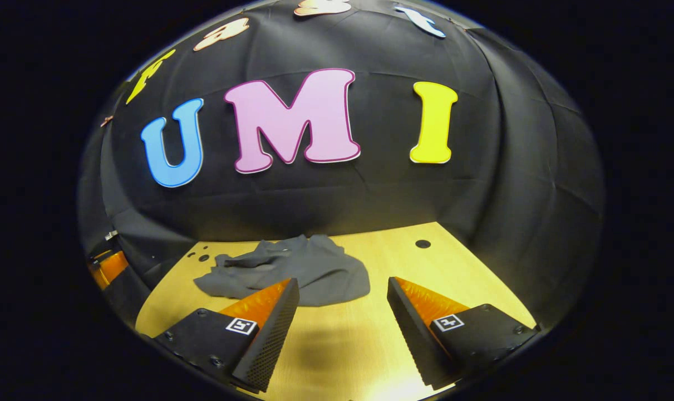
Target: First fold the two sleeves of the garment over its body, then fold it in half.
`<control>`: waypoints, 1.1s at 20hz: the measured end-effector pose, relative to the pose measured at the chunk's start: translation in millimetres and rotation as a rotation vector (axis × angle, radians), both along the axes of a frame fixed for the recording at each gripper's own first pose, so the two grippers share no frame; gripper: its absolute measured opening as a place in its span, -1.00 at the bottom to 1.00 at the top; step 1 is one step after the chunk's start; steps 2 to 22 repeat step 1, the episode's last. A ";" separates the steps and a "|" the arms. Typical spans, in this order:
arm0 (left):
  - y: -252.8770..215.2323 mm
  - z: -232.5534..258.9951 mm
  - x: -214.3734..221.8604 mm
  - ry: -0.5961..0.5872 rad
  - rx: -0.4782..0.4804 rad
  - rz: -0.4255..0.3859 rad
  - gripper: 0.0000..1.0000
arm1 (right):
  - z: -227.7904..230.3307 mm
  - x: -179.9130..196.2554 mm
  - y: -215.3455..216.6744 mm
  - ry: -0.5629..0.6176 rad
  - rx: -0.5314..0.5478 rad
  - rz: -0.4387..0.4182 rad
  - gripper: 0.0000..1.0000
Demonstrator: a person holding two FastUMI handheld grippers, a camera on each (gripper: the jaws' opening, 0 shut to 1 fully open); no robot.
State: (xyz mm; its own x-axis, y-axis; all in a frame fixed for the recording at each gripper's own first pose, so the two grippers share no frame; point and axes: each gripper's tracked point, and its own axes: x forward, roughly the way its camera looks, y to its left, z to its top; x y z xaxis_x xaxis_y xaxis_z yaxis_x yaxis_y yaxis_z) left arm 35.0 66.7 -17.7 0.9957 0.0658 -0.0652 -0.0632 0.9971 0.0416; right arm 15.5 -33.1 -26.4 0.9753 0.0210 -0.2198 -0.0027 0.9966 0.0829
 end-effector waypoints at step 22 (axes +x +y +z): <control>-2.2 -3.2 -8.1 0.000 0.003 -0.004 0.89 | -5.6 -11.9 3.8 0.006 0.001 0.000 0.96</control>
